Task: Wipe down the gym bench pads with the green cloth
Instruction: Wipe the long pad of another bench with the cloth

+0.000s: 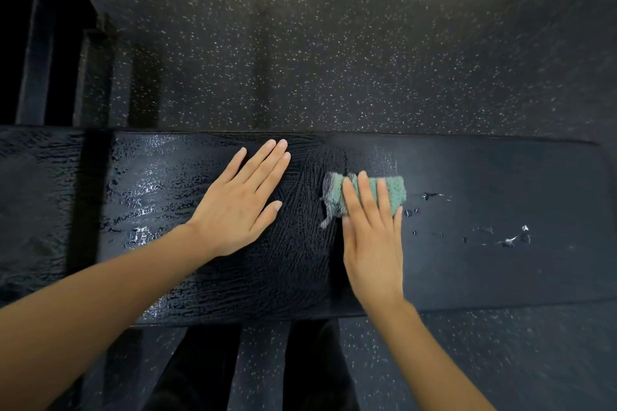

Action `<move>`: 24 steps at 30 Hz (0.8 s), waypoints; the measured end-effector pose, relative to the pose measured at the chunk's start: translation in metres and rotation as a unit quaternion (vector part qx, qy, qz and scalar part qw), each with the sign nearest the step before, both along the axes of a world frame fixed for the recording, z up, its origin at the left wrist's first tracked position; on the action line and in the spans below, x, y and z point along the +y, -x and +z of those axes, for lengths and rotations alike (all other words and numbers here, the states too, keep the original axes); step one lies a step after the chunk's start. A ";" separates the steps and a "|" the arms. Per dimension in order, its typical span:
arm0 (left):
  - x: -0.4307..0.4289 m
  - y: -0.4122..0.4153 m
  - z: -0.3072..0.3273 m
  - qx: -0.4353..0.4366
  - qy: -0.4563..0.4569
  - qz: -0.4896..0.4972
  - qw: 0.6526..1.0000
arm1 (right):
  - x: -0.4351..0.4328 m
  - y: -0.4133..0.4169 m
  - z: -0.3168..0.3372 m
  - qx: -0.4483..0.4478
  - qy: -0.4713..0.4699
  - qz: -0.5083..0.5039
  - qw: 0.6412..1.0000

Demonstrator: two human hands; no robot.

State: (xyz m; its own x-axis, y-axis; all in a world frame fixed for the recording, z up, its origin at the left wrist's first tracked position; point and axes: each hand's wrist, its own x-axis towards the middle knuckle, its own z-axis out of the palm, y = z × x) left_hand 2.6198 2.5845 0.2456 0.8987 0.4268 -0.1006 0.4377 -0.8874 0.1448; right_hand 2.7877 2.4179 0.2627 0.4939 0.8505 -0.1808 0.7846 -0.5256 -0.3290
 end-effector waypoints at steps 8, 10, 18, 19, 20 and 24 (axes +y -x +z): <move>-0.001 -0.008 0.000 -0.003 0.003 -0.008 1.000 | -0.018 0.008 -0.007 -0.013 -0.018 0.003 1.000; -0.001 -0.008 0.000 -0.003 0.005 -0.007 1.000 | 0.000 0.000 -0.008 -0.015 -0.023 0.005 1.000; -0.002 -0.009 0.001 -0.003 0.014 -0.002 1.000 | 0.084 -0.032 -0.004 0.007 -0.023 -0.013 1.000; -0.002 -0.009 0.001 -0.004 0.015 -0.002 1.000 | 0.090 -0.032 -0.003 0.009 -0.021 -0.020 1.000; -0.002 -0.009 0.002 -0.005 0.015 0.000 1.000 | 0.094 -0.030 -0.003 0.011 -0.021 -0.027 0.999; -0.002 -0.009 0.002 -0.003 0.016 0.002 1.000 | 0.090 -0.019 -0.001 -0.001 -0.025 -0.009 1.000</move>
